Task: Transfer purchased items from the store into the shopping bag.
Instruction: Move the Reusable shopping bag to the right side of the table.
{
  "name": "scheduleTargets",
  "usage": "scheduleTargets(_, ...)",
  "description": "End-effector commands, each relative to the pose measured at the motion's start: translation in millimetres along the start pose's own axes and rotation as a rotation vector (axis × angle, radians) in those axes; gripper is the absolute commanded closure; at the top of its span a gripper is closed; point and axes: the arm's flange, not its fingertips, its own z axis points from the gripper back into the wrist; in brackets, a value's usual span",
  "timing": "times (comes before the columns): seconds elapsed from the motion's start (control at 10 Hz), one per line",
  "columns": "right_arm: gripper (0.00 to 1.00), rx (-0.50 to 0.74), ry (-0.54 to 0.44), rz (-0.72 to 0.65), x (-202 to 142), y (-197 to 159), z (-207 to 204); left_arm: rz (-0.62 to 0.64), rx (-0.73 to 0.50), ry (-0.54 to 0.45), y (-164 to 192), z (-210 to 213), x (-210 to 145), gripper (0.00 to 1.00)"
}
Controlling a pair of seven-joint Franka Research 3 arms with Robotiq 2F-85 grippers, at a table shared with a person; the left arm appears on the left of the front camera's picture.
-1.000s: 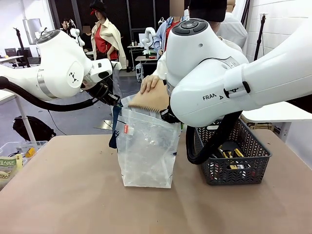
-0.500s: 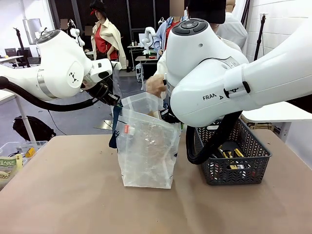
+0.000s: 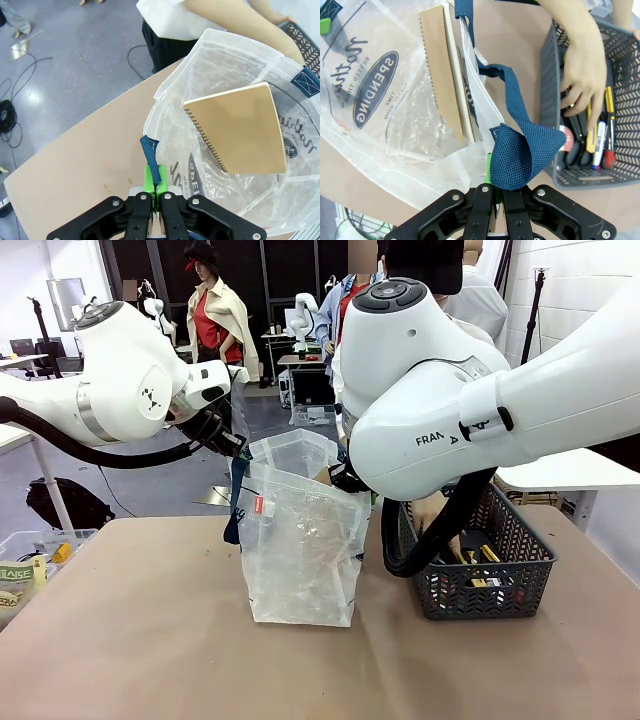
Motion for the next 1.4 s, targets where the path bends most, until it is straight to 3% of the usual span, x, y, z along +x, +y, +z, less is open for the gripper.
scheduleTargets(0.0, 1.0, -0.002, 0.004, -0.007, -1.2, -0.5, -1.3, 0.005, 0.004, -0.004, 3.3, 2.3, 0.6, 1.0)
scheduleTargets(1.3, 1.0, -0.002, 0.004, -0.007, -1.2, -0.5, -1.3, 0.005, 0.004, -0.004, 3.3, 2.3, 0.6, 1.0)
